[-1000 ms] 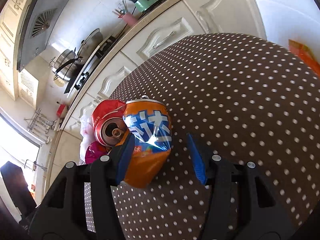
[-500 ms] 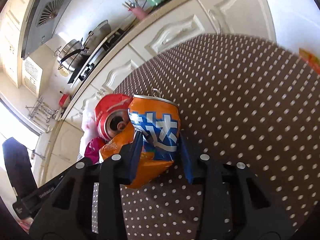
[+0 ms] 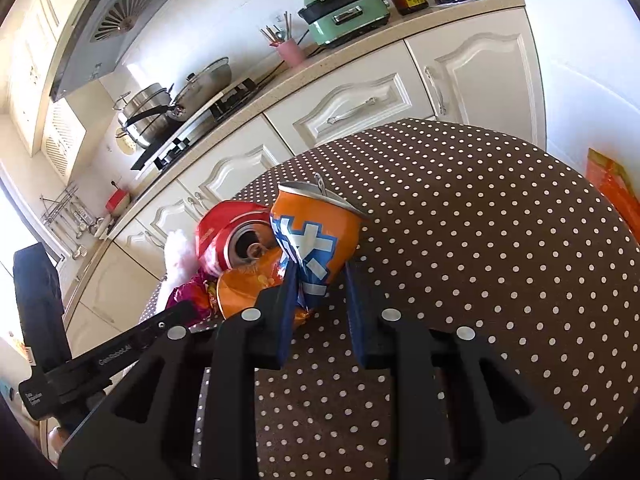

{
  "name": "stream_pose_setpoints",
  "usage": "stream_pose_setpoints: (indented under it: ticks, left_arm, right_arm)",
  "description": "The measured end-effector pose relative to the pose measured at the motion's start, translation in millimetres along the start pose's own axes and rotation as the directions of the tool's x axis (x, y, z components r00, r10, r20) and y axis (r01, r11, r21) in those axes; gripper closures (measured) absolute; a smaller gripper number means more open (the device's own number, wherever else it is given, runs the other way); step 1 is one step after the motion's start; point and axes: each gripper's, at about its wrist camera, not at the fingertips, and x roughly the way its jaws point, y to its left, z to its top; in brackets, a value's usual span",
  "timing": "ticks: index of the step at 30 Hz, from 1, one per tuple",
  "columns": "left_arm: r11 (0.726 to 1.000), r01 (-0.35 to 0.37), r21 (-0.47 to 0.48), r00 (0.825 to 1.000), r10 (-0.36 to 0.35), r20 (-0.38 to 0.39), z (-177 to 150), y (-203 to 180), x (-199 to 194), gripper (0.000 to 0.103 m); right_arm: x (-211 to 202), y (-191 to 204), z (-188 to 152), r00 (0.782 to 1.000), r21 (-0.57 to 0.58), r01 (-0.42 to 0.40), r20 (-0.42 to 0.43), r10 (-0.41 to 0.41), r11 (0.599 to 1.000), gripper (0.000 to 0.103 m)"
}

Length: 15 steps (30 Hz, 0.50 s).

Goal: Collect trash
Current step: 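Lift the Fanta can with the right tool while the left tool lifts the pink wrapper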

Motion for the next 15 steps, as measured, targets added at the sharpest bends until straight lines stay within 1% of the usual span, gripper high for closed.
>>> stream_pose_setpoints:
  ticks: [5,12,15]
  left_arm:
    - [1.0,0.022,-0.001,0.999,-0.022,0.045,-8,3,-26,0.088]
    - [0.997,0.073,-0.025,0.993,-0.07,0.094,-20,14,-69,0.088]
    - [0.996,0.077,-0.036,0.99,-0.072,0.125,-27,23,-90,0.088]
  right_arm:
    - [-9,16,-2,1.0,-0.051,0.0,0.026,0.002,0.999,0.081]
    - [-36,44,-7,0.996,-0.105,-0.008,0.085,0.017,0.994,0.081]
    - [-46,60,-10,0.994,-0.125,-0.017,0.102,0.03,0.992,0.081]
